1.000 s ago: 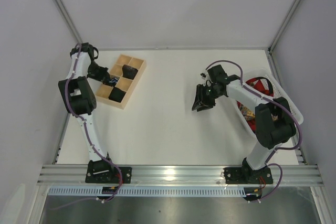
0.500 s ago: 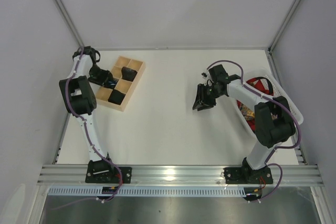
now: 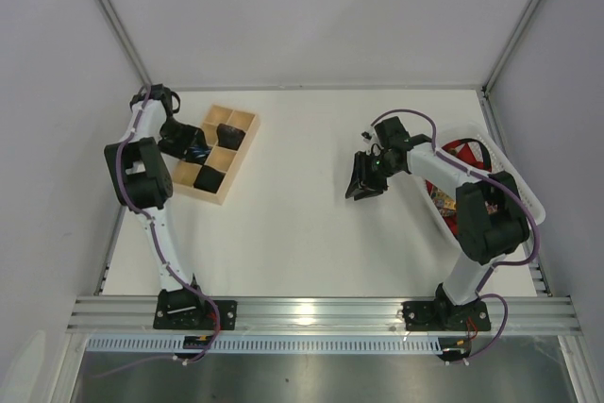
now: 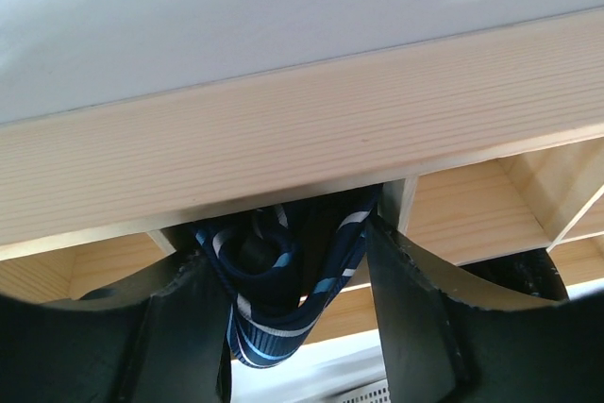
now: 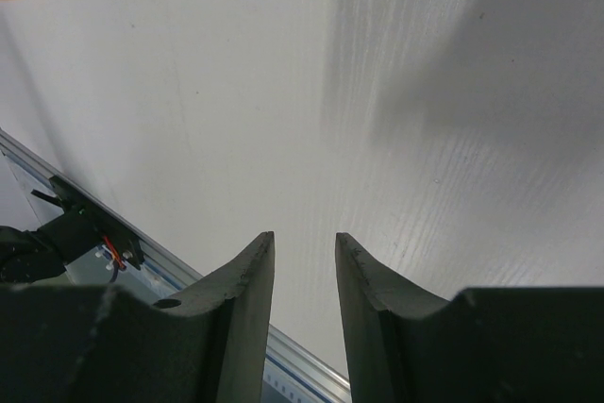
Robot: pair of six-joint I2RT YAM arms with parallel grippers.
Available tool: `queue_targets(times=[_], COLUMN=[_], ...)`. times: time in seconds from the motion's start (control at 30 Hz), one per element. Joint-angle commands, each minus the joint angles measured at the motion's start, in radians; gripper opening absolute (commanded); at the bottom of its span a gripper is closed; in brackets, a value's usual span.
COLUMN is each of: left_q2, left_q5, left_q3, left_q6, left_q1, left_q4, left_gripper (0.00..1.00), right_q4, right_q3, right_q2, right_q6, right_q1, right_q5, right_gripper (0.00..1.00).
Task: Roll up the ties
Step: Place the rolled tie into the container
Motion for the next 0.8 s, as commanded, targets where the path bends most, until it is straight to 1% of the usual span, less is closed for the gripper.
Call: queue_targets(times=[0.0,0.17,0.27,0.6,0.77], left_q2=[-0.076,-0.104,-0.119,-0.119,-0.147], left_q5=[0.000,0.005,0.015,0.018,0.009], left_q3=[-0.033,-0.029,-0.015,-0.003,-0.006], left_q6=[0.017,0.014,0.011,-0.006,-0.009], left_q1=[0.000,0.000,-0.001,-0.001,-0.003], left_q4=[-0.022,-0.034,-0.037,-0.106,-0.129], left_gripper=[0.63,0.66,0.70,0.72,0.73], right_q4=[0.014,0.014,0.014,0.014,0.014], right_q3=[0.033,0.036,0.036,0.040,0.039], right_q2=[0.007,0.012,0.010,0.015,0.013], right_q6=[-0.016,-0.014,-0.016,-0.016,-0.014], right_q1=[-0.004,-0.004,-0.004,-0.006,-0.009], right_q5=[-0.017,-0.022,-0.023,-0.031,-0.032], right_gripper=[0.38,0.38,0.38,0.38,0.38])
